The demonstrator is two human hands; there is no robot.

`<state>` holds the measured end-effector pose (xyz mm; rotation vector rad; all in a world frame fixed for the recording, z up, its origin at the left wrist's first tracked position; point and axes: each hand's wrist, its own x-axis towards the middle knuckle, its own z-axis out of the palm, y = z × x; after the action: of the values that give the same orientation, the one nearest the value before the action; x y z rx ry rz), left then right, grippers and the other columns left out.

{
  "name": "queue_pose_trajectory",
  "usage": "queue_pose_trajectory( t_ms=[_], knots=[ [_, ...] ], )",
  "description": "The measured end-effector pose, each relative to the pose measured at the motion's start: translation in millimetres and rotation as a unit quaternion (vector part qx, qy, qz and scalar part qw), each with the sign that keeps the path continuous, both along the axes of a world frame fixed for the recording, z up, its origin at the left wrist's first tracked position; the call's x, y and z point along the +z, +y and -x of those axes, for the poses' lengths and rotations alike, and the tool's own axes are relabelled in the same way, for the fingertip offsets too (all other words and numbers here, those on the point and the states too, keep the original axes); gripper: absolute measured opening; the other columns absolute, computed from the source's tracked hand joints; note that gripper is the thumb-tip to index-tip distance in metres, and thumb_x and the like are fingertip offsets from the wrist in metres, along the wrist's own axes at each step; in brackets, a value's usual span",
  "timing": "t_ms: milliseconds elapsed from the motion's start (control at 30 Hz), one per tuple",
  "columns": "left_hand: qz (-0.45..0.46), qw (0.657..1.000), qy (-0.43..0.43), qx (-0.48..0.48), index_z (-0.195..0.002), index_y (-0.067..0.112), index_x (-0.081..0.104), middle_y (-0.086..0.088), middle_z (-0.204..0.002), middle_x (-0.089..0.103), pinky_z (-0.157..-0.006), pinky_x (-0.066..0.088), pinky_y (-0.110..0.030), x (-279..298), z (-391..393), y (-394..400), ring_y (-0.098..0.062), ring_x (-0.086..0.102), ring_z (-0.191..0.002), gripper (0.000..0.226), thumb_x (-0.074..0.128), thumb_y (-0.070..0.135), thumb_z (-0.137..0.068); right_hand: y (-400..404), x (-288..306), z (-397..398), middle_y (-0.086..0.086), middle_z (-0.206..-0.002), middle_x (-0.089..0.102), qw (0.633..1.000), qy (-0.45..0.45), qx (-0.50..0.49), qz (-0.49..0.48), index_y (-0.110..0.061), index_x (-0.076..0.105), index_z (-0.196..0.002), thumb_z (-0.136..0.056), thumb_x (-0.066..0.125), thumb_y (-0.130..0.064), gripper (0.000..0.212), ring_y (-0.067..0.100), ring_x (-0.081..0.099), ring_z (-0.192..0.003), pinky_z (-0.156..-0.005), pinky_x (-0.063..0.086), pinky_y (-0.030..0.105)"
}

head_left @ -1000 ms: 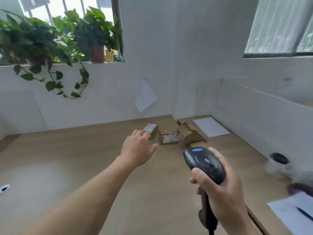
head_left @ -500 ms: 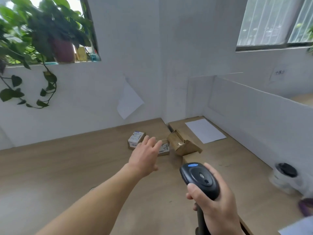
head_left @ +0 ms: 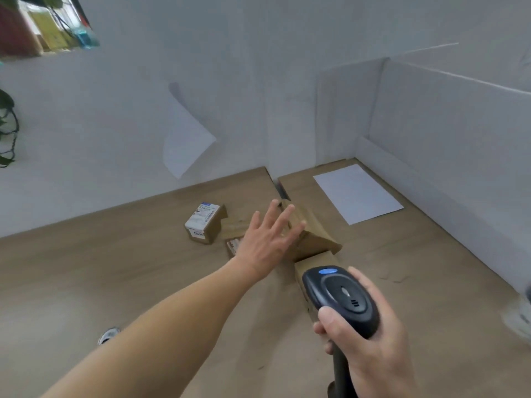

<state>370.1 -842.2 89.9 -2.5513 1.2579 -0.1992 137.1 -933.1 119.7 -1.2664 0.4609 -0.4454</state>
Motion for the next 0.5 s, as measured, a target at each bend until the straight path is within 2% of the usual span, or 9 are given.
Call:
queue_pose_trajectory(
  t_ms=[133, 267, 300, 367, 433, 500],
  knots=[
    [-0.063, 0.997, -0.012, -0.031, -0.155, 0.033, -0.016, -0.007, -0.165, -0.022, -0.12, 0.005, -0.066, -23, -24, -21, -0.045, -0.023, -0.149, 0.111, 0.07, 0.012, -0.088, -21, -8, -19, 0.011, -0.104, 0.078, 1.0, 0.0, -0.003, -0.012, -0.04, 0.067, -0.116, -0.036, 0.089, -0.038, 0.083, 0.039, 0.075, -0.095, -0.086, 0.056, 0.05],
    [-0.087, 0.994, -0.02, -0.066, -0.156, 0.033, -0.015, -0.006, -0.166, -0.015, -0.121, 0.004, -0.065, -38, -34, -31, -0.043, -0.021, -0.15, 0.098, 0.06, 0.016, -0.096, -35, -8, -27, 0.01, -0.1, 0.079, 1.0, 0.009, 0.004, 0.003, -0.058, 0.07, -0.104, -0.039, 0.086, -0.039, 0.069, 0.032, 0.076, -0.089, -0.084, 0.058, 0.051],
    [-0.089, 0.993, -0.022, -0.075, -0.156, 0.033, -0.016, -0.006, -0.167, -0.012, -0.12, 0.004, -0.065, -42, -37, -32, -0.043, -0.02, -0.151, 0.097, 0.059, 0.017, -0.097, -39, -8, -28, 0.01, -0.099, 0.079, 1.0, 0.009, 0.004, 0.006, -0.057, 0.07, -0.104, -0.038, 0.085, -0.039, 0.069, 0.031, 0.076, -0.088, -0.084, 0.059, 0.052],
    [-0.091, 0.992, -0.026, -0.087, -0.155, 0.033, -0.018, -0.007, -0.167, -0.007, -0.119, 0.007, -0.065, -50, -42, -32, -0.045, -0.016, -0.151, 0.101, 0.062, 0.018, -0.095, -44, -11, -30, 0.008, -0.101, 0.079, 1.0, 0.009, 0.012, 0.003, -0.047, 0.069, -0.111, -0.03, 0.091, -0.041, 0.084, 0.032, 0.077, -0.089, -0.086, 0.059, 0.058],
    [-0.08, 0.992, -0.032, -0.091, -0.155, 0.033, -0.015, -0.01, -0.164, -0.001, -0.119, 0.011, -0.065, -56, -46, -33, -0.047, -0.008, -0.152, 0.104, 0.068, 0.02, -0.093, -46, -13, -30, 0.008, -0.104, 0.079, 1.0, 0.006, 0.016, 0.0, -0.04, 0.064, -0.119, -0.013, 0.098, -0.058, 0.113, 0.034, 0.076, -0.091, -0.087, 0.059, 0.06],
    [-0.072, 0.992, -0.037, -0.099, -0.155, 0.032, -0.008, -0.014, -0.16, 0.004, -0.118, 0.016, -0.064, -58, -47, -34, -0.048, 0.003, -0.151, 0.102, 0.07, 0.021, -0.091, -47, -15, -31, 0.01, -0.105, 0.078, 1.0, 0.009, 0.006, -0.008, -0.037, 0.063, -0.123, -0.011, 0.092, -0.073, 0.121, 0.037, 0.076, -0.093, -0.085, 0.059, 0.059]
  ],
)
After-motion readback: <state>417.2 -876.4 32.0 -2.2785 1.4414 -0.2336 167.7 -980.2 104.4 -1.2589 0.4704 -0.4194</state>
